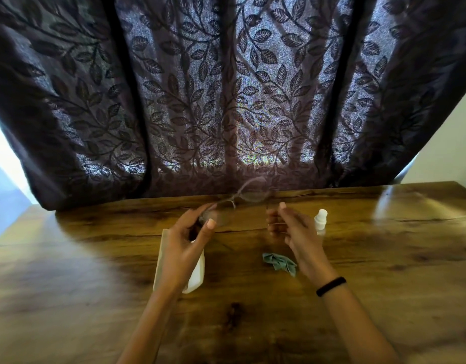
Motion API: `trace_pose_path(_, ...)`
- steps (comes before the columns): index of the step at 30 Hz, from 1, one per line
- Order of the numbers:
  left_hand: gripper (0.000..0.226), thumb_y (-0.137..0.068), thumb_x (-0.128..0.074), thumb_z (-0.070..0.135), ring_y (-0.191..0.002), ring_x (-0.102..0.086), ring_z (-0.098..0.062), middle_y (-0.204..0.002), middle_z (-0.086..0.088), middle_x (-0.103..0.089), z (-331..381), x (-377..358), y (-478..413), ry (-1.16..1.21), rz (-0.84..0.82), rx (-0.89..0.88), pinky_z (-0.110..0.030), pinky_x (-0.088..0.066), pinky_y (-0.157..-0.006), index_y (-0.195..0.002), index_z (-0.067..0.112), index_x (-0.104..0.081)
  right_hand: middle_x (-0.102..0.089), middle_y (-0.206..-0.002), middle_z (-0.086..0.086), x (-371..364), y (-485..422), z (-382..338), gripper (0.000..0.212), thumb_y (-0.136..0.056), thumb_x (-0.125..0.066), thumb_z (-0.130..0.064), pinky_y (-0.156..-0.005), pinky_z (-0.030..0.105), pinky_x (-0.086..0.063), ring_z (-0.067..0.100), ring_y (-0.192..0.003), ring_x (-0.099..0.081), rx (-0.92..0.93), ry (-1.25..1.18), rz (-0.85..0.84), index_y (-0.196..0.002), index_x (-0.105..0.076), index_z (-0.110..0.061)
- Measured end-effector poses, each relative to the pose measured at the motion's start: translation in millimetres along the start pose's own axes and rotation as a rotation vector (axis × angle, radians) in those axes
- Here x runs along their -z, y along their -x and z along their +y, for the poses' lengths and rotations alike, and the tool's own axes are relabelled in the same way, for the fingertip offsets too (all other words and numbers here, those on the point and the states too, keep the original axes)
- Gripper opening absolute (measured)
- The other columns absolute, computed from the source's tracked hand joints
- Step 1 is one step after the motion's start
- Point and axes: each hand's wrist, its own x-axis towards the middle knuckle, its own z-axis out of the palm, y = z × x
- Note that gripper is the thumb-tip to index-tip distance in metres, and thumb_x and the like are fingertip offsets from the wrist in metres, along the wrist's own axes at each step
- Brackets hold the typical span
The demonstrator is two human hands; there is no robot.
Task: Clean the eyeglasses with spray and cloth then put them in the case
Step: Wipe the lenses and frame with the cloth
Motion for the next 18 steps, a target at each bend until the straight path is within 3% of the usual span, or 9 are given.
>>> trace_pose_path(2, 0.041, -0.087, -0.044, 0.058, -0.062, -0.052, -0.004, -0.069, 0.004, -0.056, 2.3, 1.0, 0.9, 0.032, -0.008, -0.024, -0.013, -0.039, -0.057, -0.093, 0.026, -0.068, -0.07, -0.073, 0.005, -1.6, -5.4, -4.7, 0.036, -0.089, -0.049, -0.037, -0.055, 0.02, -0.053, 0.011, -0.062, -0.064, -0.06, -0.09, -0.054, -0.085, -0.068, -0.007)
trace_pose_path(4, 0.049, -0.089, -0.041, 0.056, -0.061, -0.05, -0.008, -0.069, -0.006, -0.052, 4.8, 2.1, 0.8, 0.051, -0.012, -0.013, -0.015, -0.038, -0.058, -0.089, 0.017, -0.07, -0.07, -0.068, 0.002, -2.2, -8.2, -7.5, 0.041, -0.083, -0.051, -0.044, -0.052, 0.02, -0.052, 0.01, -0.059, -0.064, -0.092, -0.128, -0.094, -0.085, -0.068, -0.007)
trace_pose_path(7, 0.032, -0.088, -0.048, 0.05, -0.067, -0.053, -0.022, -0.078, -0.004, -0.057, 6.5, 4.5, -0.6, 0.007, -0.004, 0.011, -0.033, -0.043, -0.059, -0.095, 0.029, -0.07, -0.069, -0.072, 0.002, -0.1, -6.9, -5.6, 0.028, -0.083, -0.058, -0.035, -0.059, 0.023, -0.052, 0.012, -0.066, -0.064, -0.08, -0.086, -0.103, -0.085, -0.07, -0.01)
trace_pose_path(9, 0.025, -0.09, -0.053, 0.033, -0.082, -0.058, -0.024, -0.091, -0.004, -0.062, 2.9, 7.2, -0.4, -0.046, 0.008, -0.003, -0.041, -0.049, -0.072, -0.113, 0.029, -0.062, -0.067, -0.082, 0.002, 2.5, -3.5, -0.8, 0.015, -0.085, -0.059, -0.024, -0.068, 0.025, -0.051, 0.013, -0.076, -0.062, -0.049, -0.005, -0.1, -0.089, -0.069, -0.013)
trace_pose_path(11, 0.038, -0.089, -0.05, 0.016, -0.099, -0.058, -0.014, -0.111, 0.005, -0.06, -1.5, 7.8, 0.4, -0.093, 0.016, -0.07, -0.033, -0.051, -0.086, -0.127, 0.025, -0.05, -0.064, -0.086, 0.001, 4.0, 0.5, 3.3, 0.014, -0.085, -0.059, -0.02, -0.071, 0.024, -0.052, 0.011, -0.078, -0.06, -0.021, 0.067, -0.074, -0.093, -0.069, -0.014)
trace_pose_path(14, 0.057, -0.086, -0.053, -0.001, -0.104, -0.053, 0.003, -0.13, 0.007, -0.041, -6.7, 7.4, 0.9, -0.208, 0.051, -0.158, -0.013, -0.046, -0.089, -0.134, 0.028, -0.04, -0.062, -0.081, -0.001, 3.0, 4.4, 6.2, 0.019, -0.085, -0.059, -0.021, -0.064, 0.015, -0.05, 0.007, -0.073, -0.057, 0.053, 0.172, -0.025, -0.099, -0.068, -0.01)
trace_pose_path(16, 0.061, -0.086, -0.055, 0.0, -0.101, -0.059, -0.003, -0.128, 0.008, -0.044, -10.5, 7.5, 1.8, -0.171, 0.027, -0.081, -0.015, -0.047, -0.088, -0.136, 0.029, -0.037, -0.061, -0.081, -0.003, 1.5, 5.8, 6.8, 0.021, -0.086, -0.058, -0.02, -0.061, 0.011, -0.049, 0.005, -0.072, -0.056, 0.117, 0.239, 0.013, -0.102, -0.066, -0.009)
trace_pose_path(18, 0.057, -0.085, -0.058, 0.004, -0.096, -0.064, -0.007, -0.111, 0.008, -0.061, -14.4, 7.3, 2.7, -0.126, 0.008, 0.045, -0.018, -0.051, -0.083, -0.135, 0.024, -0.04, -0.064, -0.089, -0.005, 1.5, 5.3, 6.7, 0.021, -0.086, -0.059, -0.016, -0.072, 0.016, -0.05, 0.005, -0.081, -0.058, 0.195, 0.284, 0.064, -0.106, -0.066, -0.01)
